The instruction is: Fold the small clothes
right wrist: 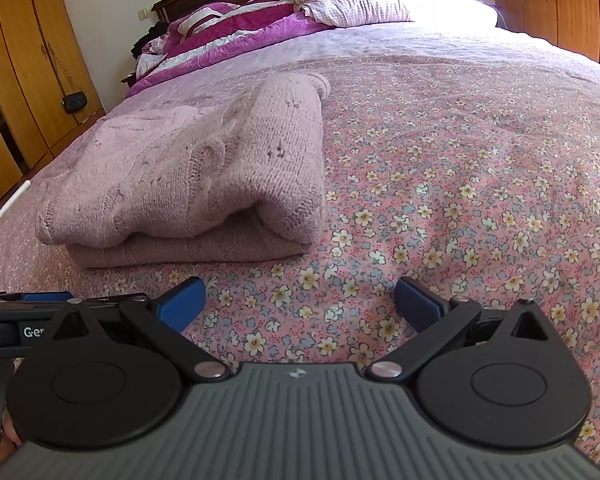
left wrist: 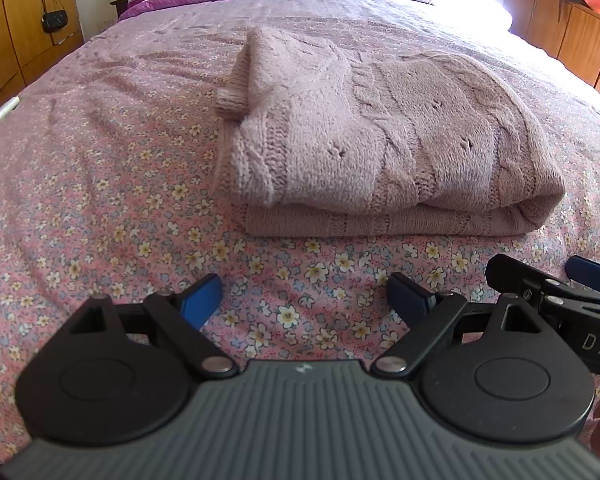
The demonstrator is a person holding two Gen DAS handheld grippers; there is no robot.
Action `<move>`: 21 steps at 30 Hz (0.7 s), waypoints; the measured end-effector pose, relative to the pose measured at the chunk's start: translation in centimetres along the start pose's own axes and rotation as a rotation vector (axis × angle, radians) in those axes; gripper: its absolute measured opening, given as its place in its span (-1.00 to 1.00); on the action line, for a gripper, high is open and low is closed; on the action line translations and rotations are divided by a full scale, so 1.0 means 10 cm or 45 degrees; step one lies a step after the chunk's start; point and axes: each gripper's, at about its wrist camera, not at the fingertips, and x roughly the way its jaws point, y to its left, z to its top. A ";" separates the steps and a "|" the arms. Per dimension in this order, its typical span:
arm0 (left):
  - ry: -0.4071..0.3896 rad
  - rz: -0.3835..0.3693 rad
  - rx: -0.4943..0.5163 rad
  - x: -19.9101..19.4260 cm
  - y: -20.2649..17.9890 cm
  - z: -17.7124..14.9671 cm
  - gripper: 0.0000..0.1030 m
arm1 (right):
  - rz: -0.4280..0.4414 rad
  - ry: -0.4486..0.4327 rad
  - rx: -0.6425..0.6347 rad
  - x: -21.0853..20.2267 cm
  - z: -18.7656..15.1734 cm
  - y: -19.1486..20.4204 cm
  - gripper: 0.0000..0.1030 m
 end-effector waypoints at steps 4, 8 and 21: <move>0.000 -0.001 0.000 0.00 0.00 0.00 0.77 | -0.001 0.000 0.000 0.00 0.00 0.00 1.00; 0.001 -0.001 0.002 0.00 0.01 0.00 0.77 | -0.001 0.003 0.000 0.00 0.00 0.00 1.00; -0.001 0.001 0.003 0.02 0.01 0.00 0.77 | -0.004 0.012 -0.004 0.02 -0.01 0.00 1.00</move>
